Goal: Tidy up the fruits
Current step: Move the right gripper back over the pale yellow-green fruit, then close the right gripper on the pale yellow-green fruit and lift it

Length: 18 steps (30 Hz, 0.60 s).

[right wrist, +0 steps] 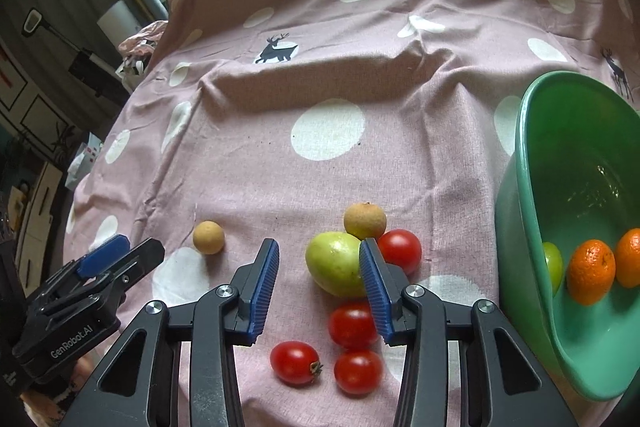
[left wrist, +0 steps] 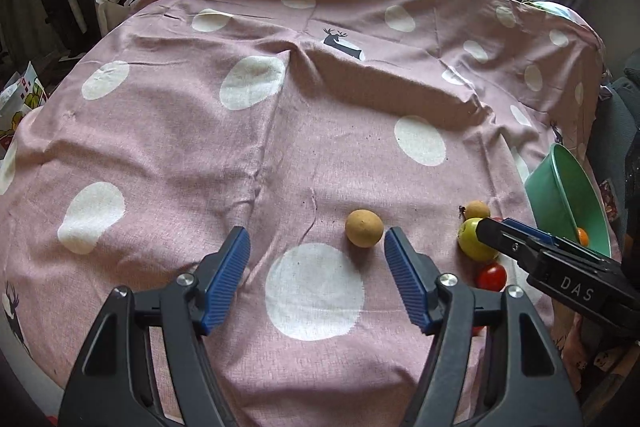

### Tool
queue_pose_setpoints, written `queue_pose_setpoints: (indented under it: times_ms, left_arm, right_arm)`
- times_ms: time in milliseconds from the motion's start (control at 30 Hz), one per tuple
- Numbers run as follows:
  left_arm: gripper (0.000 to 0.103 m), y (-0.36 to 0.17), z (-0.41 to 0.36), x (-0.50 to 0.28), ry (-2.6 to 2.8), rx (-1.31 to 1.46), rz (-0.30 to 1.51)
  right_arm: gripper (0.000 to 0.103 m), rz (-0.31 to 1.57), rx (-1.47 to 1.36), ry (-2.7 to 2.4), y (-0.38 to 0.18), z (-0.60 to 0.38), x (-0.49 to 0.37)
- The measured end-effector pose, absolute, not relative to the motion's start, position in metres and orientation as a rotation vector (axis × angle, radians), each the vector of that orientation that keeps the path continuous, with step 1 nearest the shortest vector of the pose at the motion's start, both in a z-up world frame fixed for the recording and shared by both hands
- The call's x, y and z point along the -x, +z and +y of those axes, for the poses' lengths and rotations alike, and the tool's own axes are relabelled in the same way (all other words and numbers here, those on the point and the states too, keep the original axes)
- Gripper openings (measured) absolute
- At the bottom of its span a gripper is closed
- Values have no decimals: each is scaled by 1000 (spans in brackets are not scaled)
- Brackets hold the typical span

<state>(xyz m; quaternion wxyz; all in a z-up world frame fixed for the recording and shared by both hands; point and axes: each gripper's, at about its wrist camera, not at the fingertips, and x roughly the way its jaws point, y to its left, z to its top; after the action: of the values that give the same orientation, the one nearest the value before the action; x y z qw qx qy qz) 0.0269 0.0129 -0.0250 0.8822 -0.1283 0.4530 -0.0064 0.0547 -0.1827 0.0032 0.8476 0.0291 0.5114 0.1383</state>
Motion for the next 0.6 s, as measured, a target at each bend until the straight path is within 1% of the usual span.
queue_pose_setpoints:
  times_ms: [333,433,467,533,600]
  left_arm:
    - [69,-26,13,-28,-16,282,956]
    - [69,-27,12,-28,-17,280,960]
    - [69,-27,12,-28,-18,280,960]
    - [69,-27,13,-28,-19,282,960]
    - [69,-27,15,-28,-22,288,960]
  right_arm:
    - [45,1105,0,247,-7,-177,-63]
    - [45,1139,-25,257,-15,-175,-67]
    - [44,1148,-35,262,-17,-175,-68]
    - [37,1144,-14,250,-19,-172,-69]
    - [37,1129,-24,257,-18,-170,-67]
